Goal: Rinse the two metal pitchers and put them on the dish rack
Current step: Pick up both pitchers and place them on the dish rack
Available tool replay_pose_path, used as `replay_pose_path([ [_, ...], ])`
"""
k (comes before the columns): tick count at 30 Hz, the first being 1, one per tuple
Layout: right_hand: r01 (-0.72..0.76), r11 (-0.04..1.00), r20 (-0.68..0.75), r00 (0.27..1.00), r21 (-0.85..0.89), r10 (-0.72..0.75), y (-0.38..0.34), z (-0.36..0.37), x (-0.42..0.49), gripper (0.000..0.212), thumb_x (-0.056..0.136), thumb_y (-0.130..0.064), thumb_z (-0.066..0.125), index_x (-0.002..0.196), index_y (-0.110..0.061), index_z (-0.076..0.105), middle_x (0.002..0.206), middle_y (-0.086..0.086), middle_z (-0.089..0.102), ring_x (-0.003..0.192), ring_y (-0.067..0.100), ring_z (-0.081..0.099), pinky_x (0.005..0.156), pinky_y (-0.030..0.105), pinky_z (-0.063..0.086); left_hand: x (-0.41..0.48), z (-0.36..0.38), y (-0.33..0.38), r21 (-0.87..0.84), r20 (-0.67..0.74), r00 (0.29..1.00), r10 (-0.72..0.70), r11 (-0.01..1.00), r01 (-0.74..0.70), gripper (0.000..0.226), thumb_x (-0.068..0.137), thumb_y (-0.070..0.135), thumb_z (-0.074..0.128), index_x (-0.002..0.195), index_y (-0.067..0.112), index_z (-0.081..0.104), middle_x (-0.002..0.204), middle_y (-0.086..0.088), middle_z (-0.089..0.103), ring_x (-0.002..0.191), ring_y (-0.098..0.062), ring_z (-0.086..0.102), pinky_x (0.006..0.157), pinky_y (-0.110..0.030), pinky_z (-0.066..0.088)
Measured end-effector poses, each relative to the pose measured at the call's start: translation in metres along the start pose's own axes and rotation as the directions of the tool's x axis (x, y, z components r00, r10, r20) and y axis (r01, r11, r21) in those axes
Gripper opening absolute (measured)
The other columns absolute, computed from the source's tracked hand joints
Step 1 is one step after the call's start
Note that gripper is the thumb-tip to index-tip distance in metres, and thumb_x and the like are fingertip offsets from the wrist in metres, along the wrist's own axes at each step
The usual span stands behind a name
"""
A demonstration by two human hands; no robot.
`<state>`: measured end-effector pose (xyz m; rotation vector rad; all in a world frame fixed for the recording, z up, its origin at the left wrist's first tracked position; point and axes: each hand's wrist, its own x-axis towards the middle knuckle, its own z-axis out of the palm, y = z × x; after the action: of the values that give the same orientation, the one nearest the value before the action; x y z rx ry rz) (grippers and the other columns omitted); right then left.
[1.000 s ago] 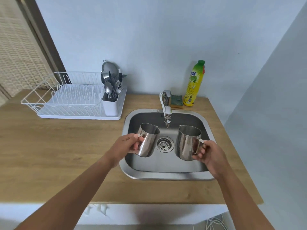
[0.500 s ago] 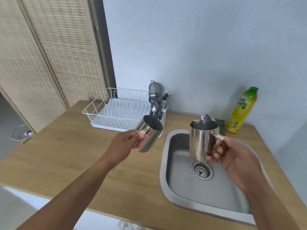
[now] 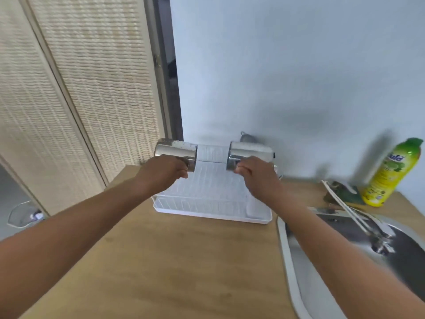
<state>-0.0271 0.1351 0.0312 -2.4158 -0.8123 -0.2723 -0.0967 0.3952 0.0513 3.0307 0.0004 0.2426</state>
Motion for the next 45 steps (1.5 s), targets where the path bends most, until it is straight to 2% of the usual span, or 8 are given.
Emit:
replay_pose_path([
  [3, 0.101, 0.902, 0.145, 0.988, -0.420, -0.044, -0.006, 0.036, 0.028, 0.033, 0.090, 0.000, 0.047, 0.102, -0.019, 0.071, 0.109, 0.005, 0.063, 0.109, 0.028, 0.057, 0.089, 0.039, 0.047, 0.034, 0.016, -0.025, 0.181, 0.050, 0.990, 0.128, 0.974, -0.136, 0.015, 0.092, 0.028, 0.061, 0.097, 0.026, 0.075, 0.113, 0.007, 0.071, 0.106, -0.016, 0.063, 0.071, -0.027, 0.041],
  [10, 0.255, 0.622, 0.343, 0.939, -0.740, 0.024, -0.014, 0.094, 0.044, 0.031, 0.089, 0.003, 0.051, 0.114, -0.007, 0.064, 0.122, 0.012, 0.059, 0.117, 0.031, 0.051, 0.093, 0.045, 0.044, 0.071, 0.052, -0.041, 0.579, 0.258, 0.893, 0.370, 0.681, -0.449, 0.022, 0.080, 0.000, 0.063, 0.093, 0.015, 0.071, 0.095, -0.007, 0.075, 0.088, -0.029, 0.070, 0.080, -0.041, 0.055],
  [19, 0.375, 0.531, 0.493, 0.865, -0.760, 0.093, -0.024, 0.120, 0.054, 0.024, 0.091, -0.001, 0.053, 0.106, -0.011, 0.069, 0.115, 0.012, 0.065, 0.110, 0.031, 0.058, 0.093, 0.043, 0.043, 0.073, 0.072, -0.030, 0.596, 0.352, 0.815, 0.460, 0.561, -0.574, 0.028, 0.085, -0.008, 0.048, 0.103, 0.006, 0.064, 0.100, -0.013, 0.072, 0.094, -0.031, 0.066, 0.089, -0.039, 0.046],
  [30, 0.448, 0.667, 0.653, 0.753, -0.595, 0.077, -0.016, 0.127, 0.071, 0.023, 0.092, 0.002, 0.052, 0.109, -0.003, 0.068, 0.118, 0.011, 0.068, 0.109, 0.031, 0.065, 0.086, 0.038, 0.052, 0.076, 0.099, -0.034, 0.605, 0.524, 0.648, 0.552, 0.295, -0.740, 0.022, 0.085, -0.005, 0.056, 0.094, 0.007, 0.073, 0.094, -0.010, 0.074, 0.090, -0.028, 0.065, 0.090, -0.038, 0.047],
  [35, 0.475, 0.695, 0.641, 0.767, -0.540, -0.025, 0.001, 0.133, 0.070, 0.028, 0.091, 0.000, 0.053, 0.112, -0.010, 0.069, 0.119, 0.007, 0.067, 0.108, 0.029, 0.064, 0.089, 0.042, 0.054, 0.080, 0.100, -0.041, 0.490, 0.535, 0.639, 0.553, 0.413, -0.768, 0.025, 0.084, -0.007, 0.055, 0.097, 0.005, 0.071, 0.095, -0.014, 0.073, 0.089, -0.033, 0.067, 0.081, -0.042, 0.055],
  [39, 0.401, 0.779, 0.369, 0.899, -0.482, -0.235, 0.006, 0.132, 0.052, 0.036, 0.083, 0.001, 0.057, 0.115, -0.011, 0.068, 0.116, 0.009, 0.064, 0.103, 0.031, 0.059, 0.084, 0.040, 0.049, 0.077, 0.108, -0.052, 0.480, 0.134, 0.645, 0.752, 0.521, -0.706, 0.027, 0.075, 0.009, 0.072, 0.100, 0.021, 0.070, 0.094, -0.004, 0.067, 0.083, -0.024, 0.063, 0.056, -0.035, 0.053],
  [42, 0.152, 0.811, 0.071, 0.988, -0.564, -0.136, 0.014, 0.140, 0.042, 0.045, 0.070, -0.005, 0.074, 0.113, -0.015, 0.067, 0.113, 0.009, 0.062, 0.100, 0.029, 0.060, 0.081, 0.040, 0.054, 0.072, 0.111, -0.052, 0.418, -0.112, 0.773, 0.624, 0.735, -0.533, 0.046, 0.067, 0.012, 0.077, 0.112, 0.018, 0.066, 0.106, -0.008, 0.065, 0.096, -0.029, 0.062, 0.076, -0.041, 0.052],
  [45, -0.054, 0.877, 0.061, 0.994, -0.477, 0.094, 0.013, 0.141, 0.043, 0.050, 0.088, -0.018, 0.064, 0.136, -0.015, 0.050, 0.141, 0.009, 0.048, 0.129, 0.030, 0.048, 0.100, 0.041, 0.044, 0.071, 0.114, -0.051, 0.355, -0.090, 0.898, 0.432, 0.856, -0.376, 0.040, 0.079, 0.019, 0.074, 0.118, 0.020, 0.065, 0.114, -0.005, 0.068, 0.105, -0.028, 0.064, 0.101, -0.046, 0.041],
])
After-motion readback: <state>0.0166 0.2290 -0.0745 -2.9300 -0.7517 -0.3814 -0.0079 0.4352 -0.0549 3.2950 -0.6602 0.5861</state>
